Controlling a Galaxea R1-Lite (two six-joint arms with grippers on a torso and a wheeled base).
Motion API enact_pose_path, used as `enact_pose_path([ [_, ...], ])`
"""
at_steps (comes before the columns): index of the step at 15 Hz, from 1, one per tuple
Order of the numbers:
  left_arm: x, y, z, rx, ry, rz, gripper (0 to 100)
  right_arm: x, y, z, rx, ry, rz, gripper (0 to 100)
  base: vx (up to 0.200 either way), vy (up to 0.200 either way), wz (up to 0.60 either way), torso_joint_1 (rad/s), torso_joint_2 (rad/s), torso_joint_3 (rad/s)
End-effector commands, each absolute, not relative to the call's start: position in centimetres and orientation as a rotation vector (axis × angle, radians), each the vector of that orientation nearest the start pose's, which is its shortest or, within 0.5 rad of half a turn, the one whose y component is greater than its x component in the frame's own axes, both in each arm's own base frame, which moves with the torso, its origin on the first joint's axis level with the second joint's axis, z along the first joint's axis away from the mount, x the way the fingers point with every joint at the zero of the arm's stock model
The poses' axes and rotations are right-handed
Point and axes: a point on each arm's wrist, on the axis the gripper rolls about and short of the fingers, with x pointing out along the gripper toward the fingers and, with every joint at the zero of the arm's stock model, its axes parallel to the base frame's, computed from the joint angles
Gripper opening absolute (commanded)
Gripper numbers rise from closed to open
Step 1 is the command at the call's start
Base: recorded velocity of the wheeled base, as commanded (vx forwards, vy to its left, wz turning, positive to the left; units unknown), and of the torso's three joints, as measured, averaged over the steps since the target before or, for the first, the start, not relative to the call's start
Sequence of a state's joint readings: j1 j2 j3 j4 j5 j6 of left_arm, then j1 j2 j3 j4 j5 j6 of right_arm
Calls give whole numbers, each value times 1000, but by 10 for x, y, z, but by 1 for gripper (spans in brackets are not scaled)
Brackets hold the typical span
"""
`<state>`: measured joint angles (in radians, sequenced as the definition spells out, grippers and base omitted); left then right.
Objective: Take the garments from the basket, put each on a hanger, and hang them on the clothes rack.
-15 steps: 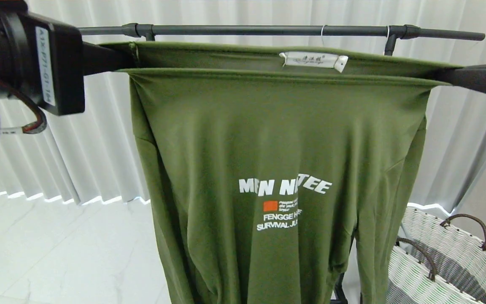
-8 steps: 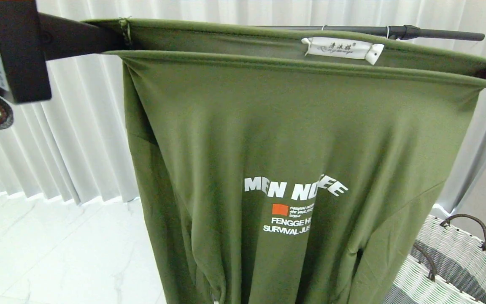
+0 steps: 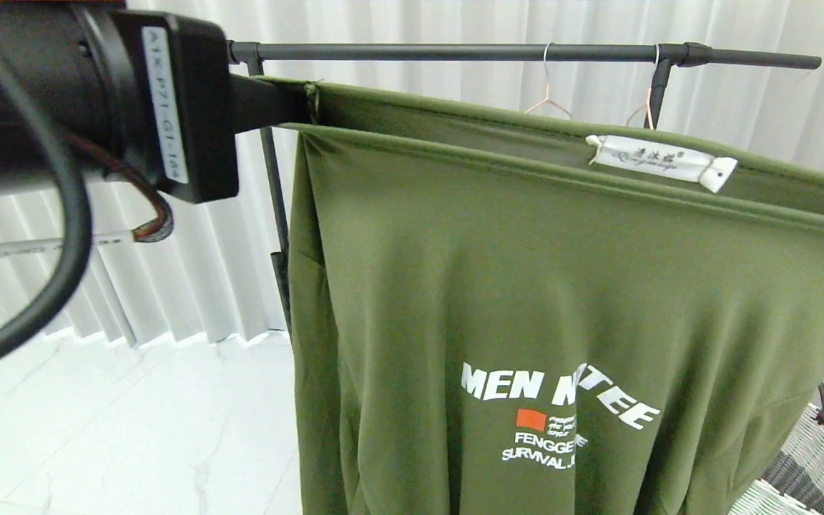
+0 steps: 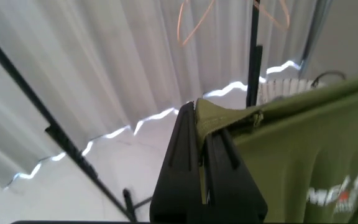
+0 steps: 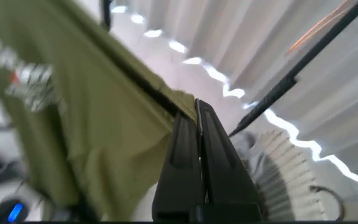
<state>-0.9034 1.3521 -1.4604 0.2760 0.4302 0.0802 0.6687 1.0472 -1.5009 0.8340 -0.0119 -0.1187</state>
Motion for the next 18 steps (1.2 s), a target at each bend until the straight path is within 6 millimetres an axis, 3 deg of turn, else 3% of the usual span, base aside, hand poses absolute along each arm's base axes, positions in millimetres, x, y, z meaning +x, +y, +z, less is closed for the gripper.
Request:
enact_pose_path([
  [1, 145, -169, 359, 208, 150, -499, 0, 32, 28, 366, -224, 300, 758, 0, 0, 0, 0, 0, 0, 0],
  [4, 144, -172, 356, 204, 159, -597, 0, 27, 27, 363, -232, 314, 844, 0, 0, 0, 0, 0, 0, 0],
  [8, 145, -173, 352, 189, 184, -593, 0, 32, 32, 362, -240, 325, 814, 0, 0, 0, 0, 0, 0, 0],
  [11, 131, -156, 340, 179, 218, -591, 0, 55, 47, 366, -245, 306, 692, 0, 0, 0, 0, 0, 0, 0],
  [16, 90, -111, 315, 212, 236, -632, 0, 112, 97, 380, -188, 156, 680, 0, 0, 0, 0, 0, 0, 0],
  [18, 82, -101, 313, 302, 187, -647, 0, 119, 103, 379, -187, 156, 682, 0, 0, 0, 0, 0, 0, 0],
])
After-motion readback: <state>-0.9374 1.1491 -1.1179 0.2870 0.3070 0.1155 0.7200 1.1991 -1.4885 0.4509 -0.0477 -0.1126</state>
